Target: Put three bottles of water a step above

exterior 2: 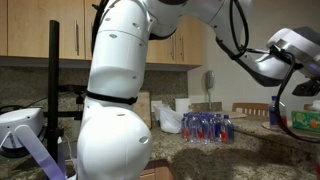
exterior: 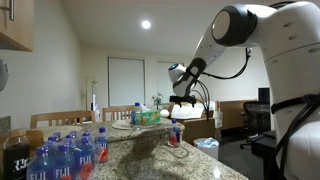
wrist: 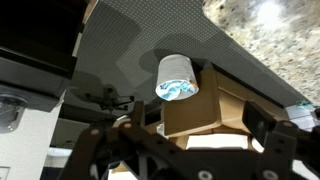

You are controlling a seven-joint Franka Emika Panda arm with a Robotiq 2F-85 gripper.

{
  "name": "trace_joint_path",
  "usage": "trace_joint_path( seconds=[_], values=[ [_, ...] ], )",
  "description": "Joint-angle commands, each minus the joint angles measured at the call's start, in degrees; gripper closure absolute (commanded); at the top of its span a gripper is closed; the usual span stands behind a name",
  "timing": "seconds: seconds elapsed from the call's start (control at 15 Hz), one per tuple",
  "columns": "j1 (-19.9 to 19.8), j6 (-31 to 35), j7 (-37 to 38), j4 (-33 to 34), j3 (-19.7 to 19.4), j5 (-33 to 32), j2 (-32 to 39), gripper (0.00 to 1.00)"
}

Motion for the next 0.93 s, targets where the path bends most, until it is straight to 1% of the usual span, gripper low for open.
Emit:
trace_joint_path(
  seconds=[0.0, 0.07, 0.27, 0.53, 0.6, 0.8, 0.87],
  values=[
    [0.23, 2.38, -0.04, -4.59, 2.71, -3.06, -3.54, 0.00],
    [0.12, 3.27, -0.91, -4.53, 3.61, -2.31, -2.89, 0.00],
    [0.15, 7.76, 0.33, -5.23, 4.85, -2.90, -1.87, 0.00],
    [-0.07, 13.33, -0.03, -5.74, 4.93, -3.16, -0.19, 0.00],
    [-0.43, 13.24, -2.30, -5.99, 5.19, -0.90, 0.10, 0.00],
    [-1.00, 14.45, -5.08, -7.00, 5.15, 0.86, 0.76, 0.00],
    [-1.46, 15.36, -7.04, -7.55, 5.19, 2.09, 1.04, 0.00]
  ],
)
